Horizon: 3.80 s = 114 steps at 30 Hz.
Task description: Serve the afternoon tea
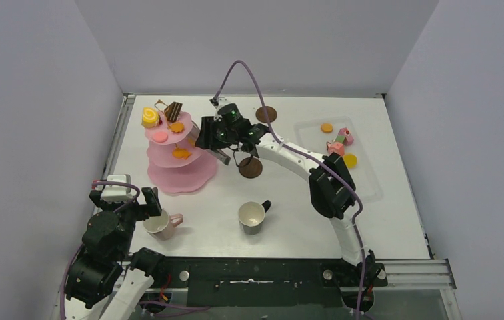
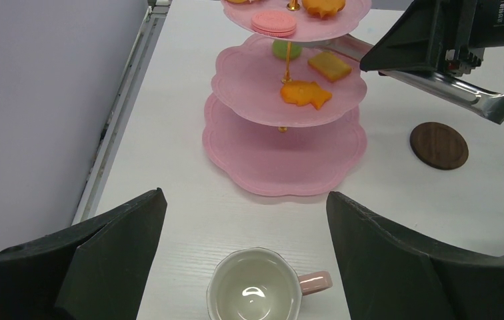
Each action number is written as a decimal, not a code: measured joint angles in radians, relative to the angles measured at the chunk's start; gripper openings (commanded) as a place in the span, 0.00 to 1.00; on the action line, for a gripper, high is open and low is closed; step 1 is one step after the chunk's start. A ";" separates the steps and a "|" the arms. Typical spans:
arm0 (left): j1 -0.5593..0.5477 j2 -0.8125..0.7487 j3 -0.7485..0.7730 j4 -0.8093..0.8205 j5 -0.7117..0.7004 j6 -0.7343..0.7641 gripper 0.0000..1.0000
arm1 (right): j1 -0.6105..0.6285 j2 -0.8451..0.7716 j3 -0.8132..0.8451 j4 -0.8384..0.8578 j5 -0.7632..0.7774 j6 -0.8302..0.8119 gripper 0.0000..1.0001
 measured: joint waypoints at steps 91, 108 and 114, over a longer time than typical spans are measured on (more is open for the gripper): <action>-0.002 0.020 0.000 0.001 0.018 0.000 0.90 | -0.727 -0.736 -0.818 -0.517 0.412 -0.255 0.43; -0.003 0.069 0.000 0.000 0.016 0.003 0.89 | -0.522 -0.925 -0.807 -0.600 0.420 -0.135 0.41; -0.003 0.074 0.000 0.000 0.018 0.003 0.89 | -0.441 -0.926 -0.768 -0.617 0.436 -0.092 0.41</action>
